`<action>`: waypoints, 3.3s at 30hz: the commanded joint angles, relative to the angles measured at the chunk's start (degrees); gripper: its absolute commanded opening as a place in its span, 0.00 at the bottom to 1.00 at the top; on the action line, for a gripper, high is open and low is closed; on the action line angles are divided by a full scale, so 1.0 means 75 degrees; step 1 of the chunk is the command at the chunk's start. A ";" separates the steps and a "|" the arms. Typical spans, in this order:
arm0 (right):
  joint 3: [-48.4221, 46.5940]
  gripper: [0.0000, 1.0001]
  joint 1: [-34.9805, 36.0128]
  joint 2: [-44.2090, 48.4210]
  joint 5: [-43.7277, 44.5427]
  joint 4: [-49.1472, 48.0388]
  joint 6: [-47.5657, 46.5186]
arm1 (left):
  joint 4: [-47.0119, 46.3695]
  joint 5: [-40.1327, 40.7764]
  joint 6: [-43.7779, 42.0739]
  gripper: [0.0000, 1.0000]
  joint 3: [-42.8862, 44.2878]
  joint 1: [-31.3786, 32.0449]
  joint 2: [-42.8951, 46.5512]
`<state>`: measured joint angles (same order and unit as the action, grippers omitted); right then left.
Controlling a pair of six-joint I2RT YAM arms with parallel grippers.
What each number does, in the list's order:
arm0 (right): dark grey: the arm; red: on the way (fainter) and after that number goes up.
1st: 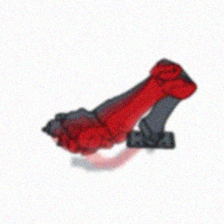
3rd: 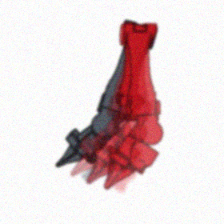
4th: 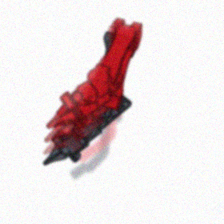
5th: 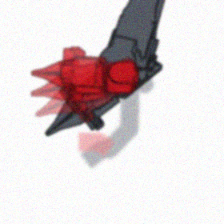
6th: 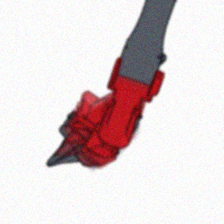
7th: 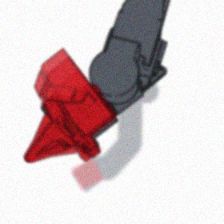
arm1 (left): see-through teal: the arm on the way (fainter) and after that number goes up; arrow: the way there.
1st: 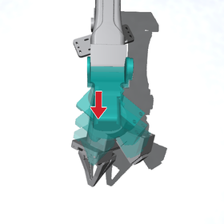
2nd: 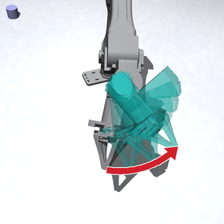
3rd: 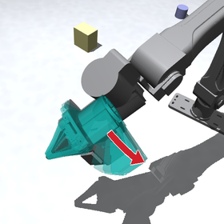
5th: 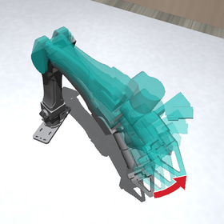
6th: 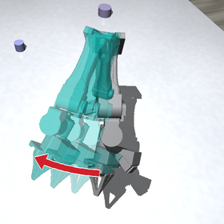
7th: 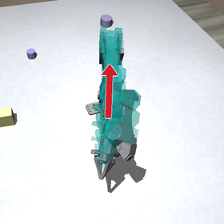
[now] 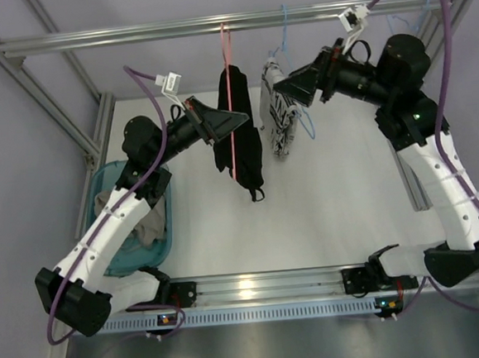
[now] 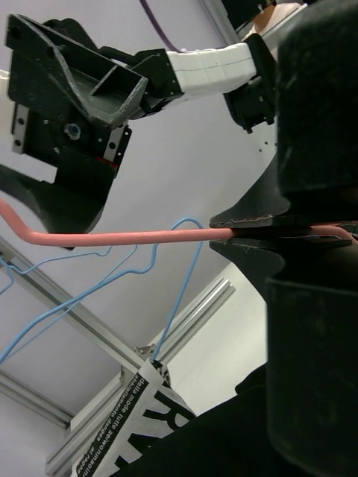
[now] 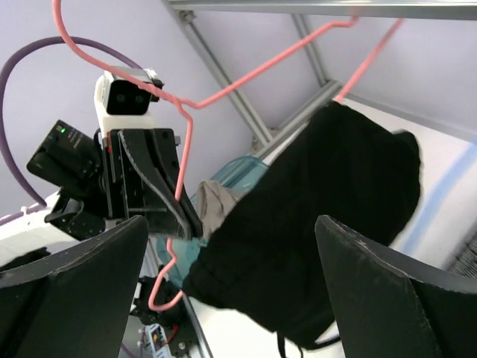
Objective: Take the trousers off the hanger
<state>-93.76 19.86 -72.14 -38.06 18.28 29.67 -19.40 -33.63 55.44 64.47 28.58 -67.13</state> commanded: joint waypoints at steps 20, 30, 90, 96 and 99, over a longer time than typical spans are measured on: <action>-0.0882 0.65 0.3071 -0.1924 0.1325 -0.1348 0.0766 | 0.0196 -0.0121 -0.0362 0.00 -0.0451 0.0010 0.1275; -0.1011 0.11 0.3188 -0.2311 0.1349 -0.1512 0.1317 | 0.0207 -0.0227 -0.0232 0.00 -0.0697 0.0033 0.1393; -0.0495 0.00 0.2849 -0.2065 0.1044 -0.1805 0.3497 | 0.5258 -0.1422 -0.8846 0.95 -0.1963 0.0033 0.3936; -0.0519 0.00 0.2802 -0.2124 0.1044 -0.1793 0.3579 | 0.5247 -0.1470 -0.8880 0.93 -0.1974 0.0069 0.3889; -0.0519 0.00 0.2813 -0.2124 0.1021 -0.1828 0.3591 | 0.5247 -0.1376 -0.8881 0.92 -0.1916 0.0092 0.3737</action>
<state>-94.17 41.34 -88.79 -30.59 8.49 54.46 23.18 -43.46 -11.00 47.86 28.86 -38.11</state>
